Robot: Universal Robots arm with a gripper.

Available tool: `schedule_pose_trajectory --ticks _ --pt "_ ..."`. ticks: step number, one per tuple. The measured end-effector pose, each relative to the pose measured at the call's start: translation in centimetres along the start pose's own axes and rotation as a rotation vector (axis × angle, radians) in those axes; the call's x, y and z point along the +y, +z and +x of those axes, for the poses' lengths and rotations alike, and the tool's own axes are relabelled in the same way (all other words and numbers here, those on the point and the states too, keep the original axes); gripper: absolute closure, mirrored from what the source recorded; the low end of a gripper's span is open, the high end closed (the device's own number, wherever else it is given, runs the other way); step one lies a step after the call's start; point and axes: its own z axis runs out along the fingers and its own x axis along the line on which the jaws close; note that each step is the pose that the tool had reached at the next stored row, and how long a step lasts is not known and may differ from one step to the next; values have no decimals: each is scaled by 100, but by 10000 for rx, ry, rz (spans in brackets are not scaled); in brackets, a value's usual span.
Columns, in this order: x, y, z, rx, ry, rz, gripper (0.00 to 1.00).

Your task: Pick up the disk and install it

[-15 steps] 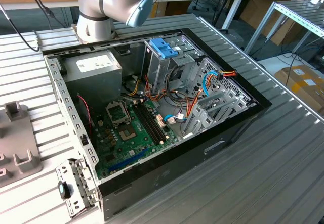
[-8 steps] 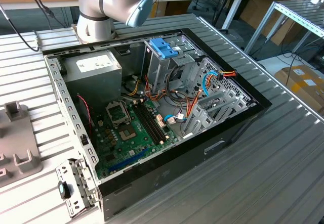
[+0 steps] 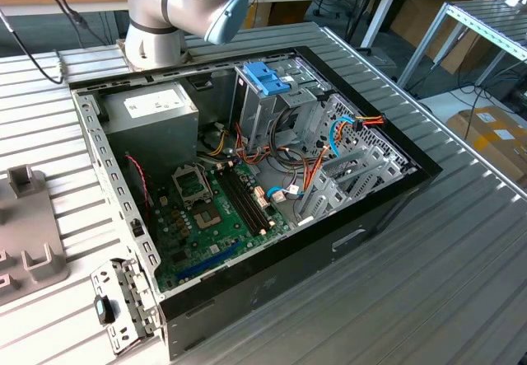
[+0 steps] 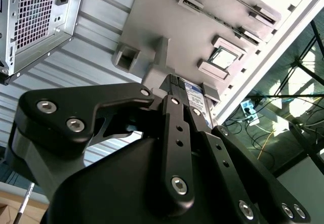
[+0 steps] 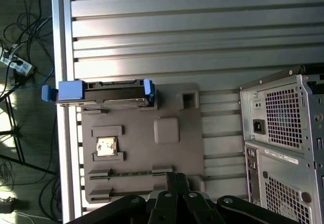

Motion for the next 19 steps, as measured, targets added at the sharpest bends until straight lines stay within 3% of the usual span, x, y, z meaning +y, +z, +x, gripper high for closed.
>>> schedule_pose_trajectory --ticks 19 --pt "-5 -2 65 0 0 0 89"
